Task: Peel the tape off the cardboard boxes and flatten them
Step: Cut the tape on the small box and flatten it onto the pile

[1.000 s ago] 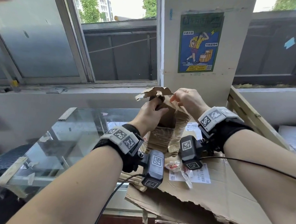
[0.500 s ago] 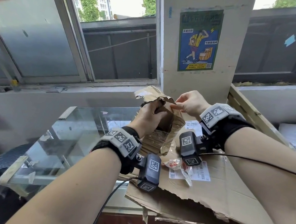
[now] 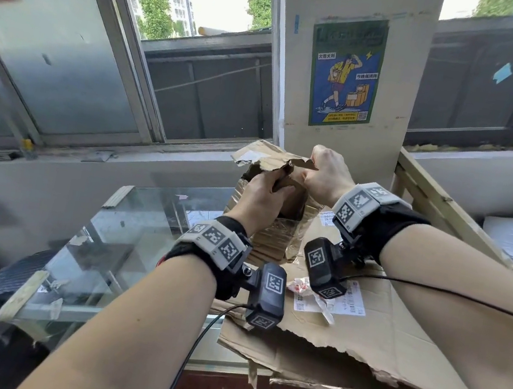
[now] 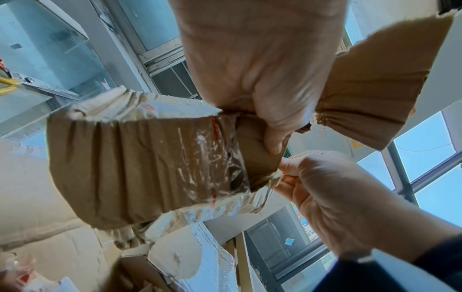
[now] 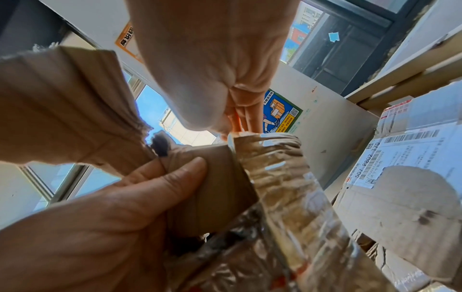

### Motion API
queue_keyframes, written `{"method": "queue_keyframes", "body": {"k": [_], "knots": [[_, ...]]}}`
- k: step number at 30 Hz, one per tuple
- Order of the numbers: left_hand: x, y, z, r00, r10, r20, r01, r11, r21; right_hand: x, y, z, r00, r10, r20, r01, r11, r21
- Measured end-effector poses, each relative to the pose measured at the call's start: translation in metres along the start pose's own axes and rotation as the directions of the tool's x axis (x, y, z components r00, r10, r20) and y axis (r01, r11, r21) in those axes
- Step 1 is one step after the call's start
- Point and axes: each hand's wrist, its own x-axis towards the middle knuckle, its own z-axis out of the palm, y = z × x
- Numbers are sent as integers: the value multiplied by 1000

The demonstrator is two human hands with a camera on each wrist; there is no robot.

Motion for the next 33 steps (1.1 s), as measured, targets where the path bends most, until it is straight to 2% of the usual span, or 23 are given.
{"method": "queue_keyframes", "body": {"k": [5,8,11,12,14,16,18,20,22,24,30,33], "knots": [[1,-3,1,999,12,-32,-12,1000,-13,1,4,-3,997,-8,-73,7,1000,-23],[-1,-7,-5,995,57,-78,-56,998,17,2,9,-7,992,-96,-87,91,994,-58],[-3,-11,-15,997,51,-65,-50,999,14,2,16,-10,971,-195,-136,174,973,-153],[-3,-14,-19,998,13,-62,-12,999,30,2,18,-10,959,-237,-155,207,960,-188],[0,-20,-28,981,-158,-109,158,987,-8,0,22,-8,926,-331,-180,283,927,-248],[2,-24,-39,918,-347,-193,308,929,-206,-2,25,-7,888,-420,-187,358,887,-292],[3,-22,-50,871,-436,-225,326,857,-400,-6,25,-6,835,-520,-181,445,831,-335],[6,-16,-58,879,-450,-160,350,835,-424,-8,23,-4,770,-618,-160,527,757,-385],[9,-11,-61,918,-392,-51,347,861,-373,-10,18,-1,714,-690,-122,587,684,-432],[8,-5,-60,930,-367,33,359,882,-305,-12,13,1,678,-731,-77,629,632,-453],[6,-8,-60,909,-414,51,410,865,-290,-20,7,5,621,-784,-12,714,572,-403],[3,-15,-63,903,-426,55,420,848,-324,-20,11,8,608,-794,-1,736,565,-373]]}}
